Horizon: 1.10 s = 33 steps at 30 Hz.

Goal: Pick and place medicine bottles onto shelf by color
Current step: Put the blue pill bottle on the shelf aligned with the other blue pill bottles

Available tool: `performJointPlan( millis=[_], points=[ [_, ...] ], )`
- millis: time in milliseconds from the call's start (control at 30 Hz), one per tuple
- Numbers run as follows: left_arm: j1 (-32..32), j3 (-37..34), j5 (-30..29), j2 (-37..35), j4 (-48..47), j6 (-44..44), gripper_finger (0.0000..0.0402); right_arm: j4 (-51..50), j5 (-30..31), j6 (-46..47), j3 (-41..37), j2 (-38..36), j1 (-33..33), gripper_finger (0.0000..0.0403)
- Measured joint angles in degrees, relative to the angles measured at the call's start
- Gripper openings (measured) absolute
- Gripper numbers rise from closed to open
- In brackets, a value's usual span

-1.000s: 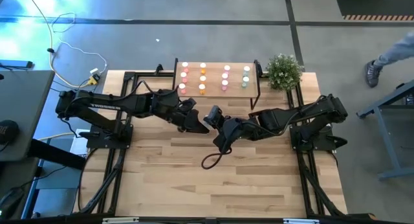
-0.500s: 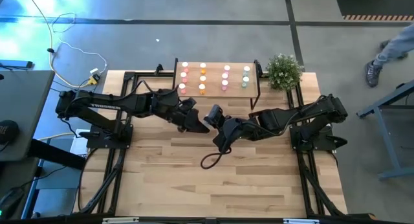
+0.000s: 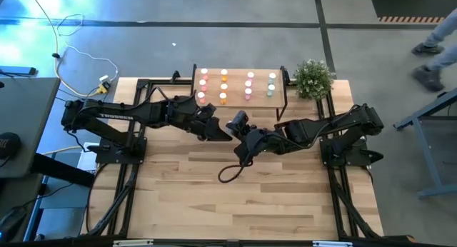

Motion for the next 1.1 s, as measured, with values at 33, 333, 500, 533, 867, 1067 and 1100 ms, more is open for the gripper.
performJointPlan(
  millis=[33, 333, 500, 533, 867, 1067, 1100],
  points=[
    [0.3, 0.0, -0.4, 0.0, 0.0, 0.2, 0.0094, 0.2, 0.3, 0.3, 0.0, -0.1, -0.1, 0.0184],
    [3.3, 0.0, -1.2, 0.0, -0.5, 3.5, 0.0096, 1.0, 1.6, 3.8, 0.0, -3.5, -2.1, 0.0185],
    [4.5, 0.0, -2.9, 0.0, -0.5, 6.8, 0.0096, 0.9, 2.6, 7.3, 0.0, -6.2, -3.5, 0.0185],
    [4.6, 0.0, -3.3, 0.0, -0.5, 7.6, 0.0096, 0.8, 2.6, 8.1, 0.0, -6.7, -3.7, 0.0185],
    [5.3, 0.0, -9.7, 0.0, -0.5, 20.7, 0.0097, 0.5, -2.1, 27.8, 0.0, -12.0, -8.1, 0.0185],
    [5.3, 0.0, -14.2, 0.0, -0.2, 30.9, 0.0097, 0.9, -8.2, 45.9, 0.0, -14.1, -11.2, 0.0185],
    [5.3, 0.0, -15.0, 0.0, -0.2, 32.5, 0.0097, 0.9, -9.5, 49.4, 0.0, -14.3, -11.5, 0.0185]
  ],
)
